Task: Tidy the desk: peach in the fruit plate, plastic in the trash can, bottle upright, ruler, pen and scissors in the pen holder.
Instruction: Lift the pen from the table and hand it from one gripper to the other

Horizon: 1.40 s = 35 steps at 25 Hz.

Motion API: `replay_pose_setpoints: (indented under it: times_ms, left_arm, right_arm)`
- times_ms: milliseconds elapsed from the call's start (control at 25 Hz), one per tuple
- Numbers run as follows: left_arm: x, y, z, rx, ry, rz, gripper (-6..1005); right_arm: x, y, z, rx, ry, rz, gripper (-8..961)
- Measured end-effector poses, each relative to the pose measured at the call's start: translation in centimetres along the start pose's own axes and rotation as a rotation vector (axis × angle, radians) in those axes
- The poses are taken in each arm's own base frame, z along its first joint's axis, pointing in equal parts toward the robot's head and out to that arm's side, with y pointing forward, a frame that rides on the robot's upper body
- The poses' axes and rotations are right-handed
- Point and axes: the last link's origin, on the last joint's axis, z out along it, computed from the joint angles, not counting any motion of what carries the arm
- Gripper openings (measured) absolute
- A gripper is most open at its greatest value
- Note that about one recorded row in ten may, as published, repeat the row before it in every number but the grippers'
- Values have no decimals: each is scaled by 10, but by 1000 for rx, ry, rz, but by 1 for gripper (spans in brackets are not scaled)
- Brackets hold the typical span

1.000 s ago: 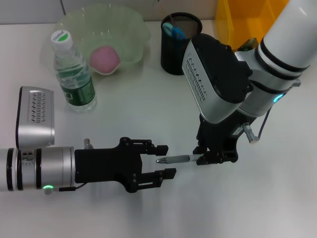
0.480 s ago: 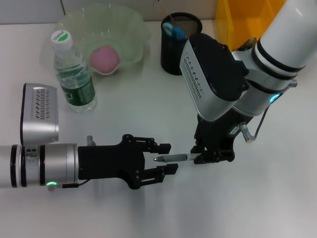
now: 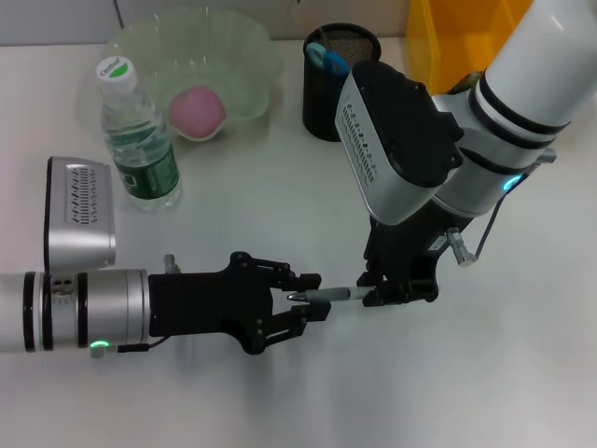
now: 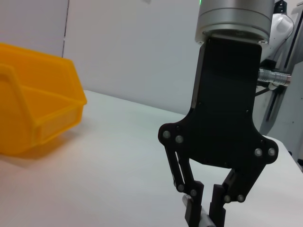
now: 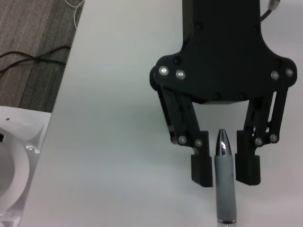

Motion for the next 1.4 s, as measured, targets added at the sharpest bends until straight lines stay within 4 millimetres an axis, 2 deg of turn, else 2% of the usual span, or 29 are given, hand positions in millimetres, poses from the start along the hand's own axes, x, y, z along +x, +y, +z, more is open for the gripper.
replay_pose_setpoints:
  times_ms: [280, 600, 800, 1400]
  left_arm:
    - [0, -1, 0, 5, -4, 3, 341]
    - [1, -3, 3, 7, -9, 3, 329]
    - [1, -3, 3, 7, -12, 2, 226]
    - [3, -5, 5, 3, -20, 14, 224]
  right_arm:
    - [0, -1, 0, 2, 0, 0, 164]
    - [0, -3, 2, -2, 4, 5, 167]
    - [-1, -3, 2, 0, 4, 5, 169]
    - [-1, -3, 2, 1, 5, 7, 174]
